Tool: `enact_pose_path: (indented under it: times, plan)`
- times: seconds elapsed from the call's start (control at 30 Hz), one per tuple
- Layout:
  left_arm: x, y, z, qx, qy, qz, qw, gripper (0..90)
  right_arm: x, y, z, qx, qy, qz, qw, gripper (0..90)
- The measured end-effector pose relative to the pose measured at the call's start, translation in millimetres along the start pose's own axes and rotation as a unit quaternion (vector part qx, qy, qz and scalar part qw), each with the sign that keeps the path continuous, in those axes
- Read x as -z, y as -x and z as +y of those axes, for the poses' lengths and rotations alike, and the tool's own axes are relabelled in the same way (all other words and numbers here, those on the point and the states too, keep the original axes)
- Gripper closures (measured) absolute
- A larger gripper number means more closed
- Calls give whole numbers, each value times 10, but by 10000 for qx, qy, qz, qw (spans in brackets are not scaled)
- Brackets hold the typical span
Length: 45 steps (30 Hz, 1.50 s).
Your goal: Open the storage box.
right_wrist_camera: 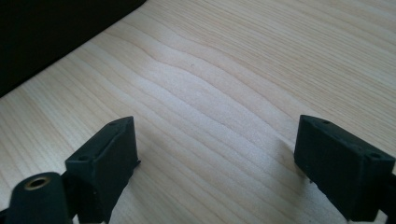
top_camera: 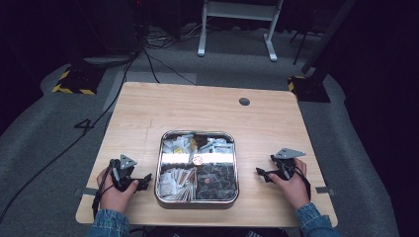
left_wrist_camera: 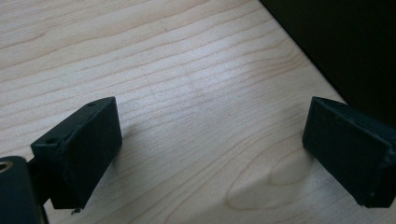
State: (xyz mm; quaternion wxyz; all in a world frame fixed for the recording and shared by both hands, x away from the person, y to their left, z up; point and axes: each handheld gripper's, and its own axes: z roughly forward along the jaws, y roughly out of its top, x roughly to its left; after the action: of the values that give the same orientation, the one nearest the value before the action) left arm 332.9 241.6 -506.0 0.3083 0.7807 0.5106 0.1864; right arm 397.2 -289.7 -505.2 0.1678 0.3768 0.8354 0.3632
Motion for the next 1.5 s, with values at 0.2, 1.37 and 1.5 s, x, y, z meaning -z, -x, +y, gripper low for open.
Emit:
enact_pose_path:
  times: [0.2,1.37,1.5]
  plan:
    - [-13,4,13,17,-14,-10,10000,39,5,-6,-6,22,8,27,10000,134]
    - [-40,18,42,22,-13,-6,10000,36,152,-91,159,-84,196,377,9991,294]
    - [-40,18,42,21,-12,-7,10000,36,262,-152,271,-129,338,543,9979,315]
